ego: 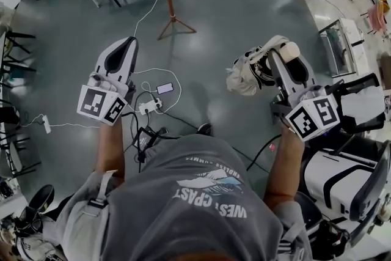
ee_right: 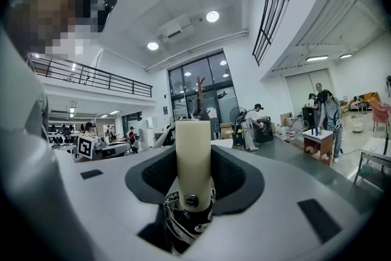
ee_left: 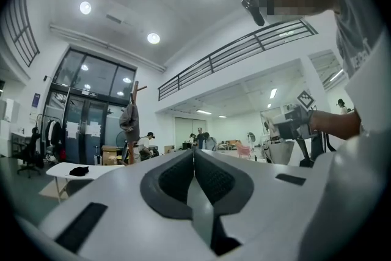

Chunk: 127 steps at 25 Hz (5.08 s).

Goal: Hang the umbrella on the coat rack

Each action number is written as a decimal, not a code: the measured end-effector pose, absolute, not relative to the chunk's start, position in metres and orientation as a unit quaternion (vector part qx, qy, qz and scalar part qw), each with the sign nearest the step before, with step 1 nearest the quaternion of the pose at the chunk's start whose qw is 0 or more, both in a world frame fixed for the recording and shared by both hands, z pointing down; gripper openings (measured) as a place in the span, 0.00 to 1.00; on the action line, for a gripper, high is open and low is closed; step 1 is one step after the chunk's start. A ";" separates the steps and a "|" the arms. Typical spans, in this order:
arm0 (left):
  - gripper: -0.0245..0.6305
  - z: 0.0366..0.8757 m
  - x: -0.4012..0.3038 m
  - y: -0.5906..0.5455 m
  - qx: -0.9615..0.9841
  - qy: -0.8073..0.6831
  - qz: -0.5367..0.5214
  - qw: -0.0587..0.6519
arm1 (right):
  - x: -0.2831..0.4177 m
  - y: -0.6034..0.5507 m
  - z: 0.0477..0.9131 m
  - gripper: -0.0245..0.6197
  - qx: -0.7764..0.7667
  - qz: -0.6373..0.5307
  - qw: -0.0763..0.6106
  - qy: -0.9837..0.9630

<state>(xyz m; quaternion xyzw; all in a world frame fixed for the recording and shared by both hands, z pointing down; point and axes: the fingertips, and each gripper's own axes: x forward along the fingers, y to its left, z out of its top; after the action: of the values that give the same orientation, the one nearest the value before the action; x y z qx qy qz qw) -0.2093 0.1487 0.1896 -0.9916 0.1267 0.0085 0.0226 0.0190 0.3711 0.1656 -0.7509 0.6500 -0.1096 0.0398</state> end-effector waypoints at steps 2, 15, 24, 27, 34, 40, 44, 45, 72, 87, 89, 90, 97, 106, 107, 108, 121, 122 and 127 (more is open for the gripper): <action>0.07 0.186 -0.204 0.147 -0.990 0.139 0.009 0.027 | 0.027 0.371 0.165 0.31 -0.747 -0.108 0.041 0.655; 0.07 0.176 -0.151 0.157 -0.988 0.143 -0.002 0.055 | 0.076 0.382 0.169 0.31 -0.740 -0.107 0.061 0.662; 0.07 0.193 -0.085 0.121 -0.990 0.132 -0.001 0.048 | 0.131 0.351 0.186 0.31 -0.745 -0.117 0.052 0.654; 0.07 0.199 -0.066 0.093 -0.990 0.135 0.003 0.041 | 0.150 0.327 0.191 0.31 -0.747 -0.122 0.043 0.652; 0.07 0.204 -0.031 0.030 -0.989 0.147 0.011 0.032 | 0.187 0.260 0.197 0.31 -0.739 -0.127 0.033 0.661; 0.07 0.201 -0.019 -0.008 -0.987 0.158 0.014 0.034 | 0.209 0.202 0.202 0.31 -0.726 -0.125 0.027 0.676; 0.07 0.198 -0.019 -0.025 -0.985 0.170 0.013 0.035 | 0.220 0.165 0.204 0.31 -0.714 -0.127 0.028 0.688; 0.07 0.197 -0.020 -0.029 -0.984 0.174 0.012 0.035 | 0.222 0.156 0.204 0.31 -0.710 -0.128 0.028 0.692; 0.07 0.223 -0.069 -0.106 -0.906 0.422 -0.006 0.009 | 0.262 -0.139 0.324 0.31 -0.548 -0.182 -0.059 0.814; 0.07 0.252 -0.091 -0.117 -0.878 0.477 -0.039 -0.018 | 0.262 -0.221 0.424 0.31 -0.529 -0.220 -0.091 0.815; 0.07 0.257 -0.093 -0.117 -0.875 0.481 -0.043 -0.023 | 0.262 -0.229 0.439 0.31 -0.530 -0.225 -0.094 0.812; 0.07 0.261 -0.094 -0.117 -0.874 0.484 -0.045 -0.026 | 0.262 -0.233 0.446 0.31 -0.530 -0.227 -0.096 0.812; 0.07 0.279 -0.105 -0.111 -0.865 0.496 -0.065 -0.042 | 0.258 -0.256 0.498 0.31 -0.531 -0.245 -0.114 0.803; 0.07 0.297 -0.116 -0.106 -0.854 0.510 -0.082 -0.055 | 0.260 -0.279 0.557 0.31 -0.537 -0.261 -0.138 0.791; 0.07 0.298 -0.117 -0.106 -0.853 0.511 -0.084 -0.057 | 0.260 -0.281 0.563 0.31 -0.537 -0.264 -0.140 0.789; 0.07 0.299 -0.117 -0.107 -0.853 0.512 -0.085 -0.058 | 0.261 -0.284 0.569 0.31 -0.537 -0.267 -0.142 0.787; 0.07 0.317 -0.120 -0.122 -0.848 0.514 -0.101 -0.078 | 0.260 -0.316 0.624 0.31 -0.542 -0.292 -0.169 0.770; 0.07 0.319 -0.119 -0.123 -0.848 0.513 -0.102 -0.080 | 0.260 -0.317 0.626 0.31 -0.541 -0.293 -0.170 0.770; 0.07 0.325 -0.118 -0.126 -0.850 0.510 -0.104 -0.085 | 0.255 -0.324 0.640 0.31 -0.538 -0.300 -0.175 0.768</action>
<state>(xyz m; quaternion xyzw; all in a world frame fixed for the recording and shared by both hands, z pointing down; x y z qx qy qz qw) -0.1175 -0.1259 0.3248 -0.8496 0.5101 -0.1040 -0.0851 0.2547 -0.3238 0.6399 -0.5376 0.7682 -0.3003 -0.1750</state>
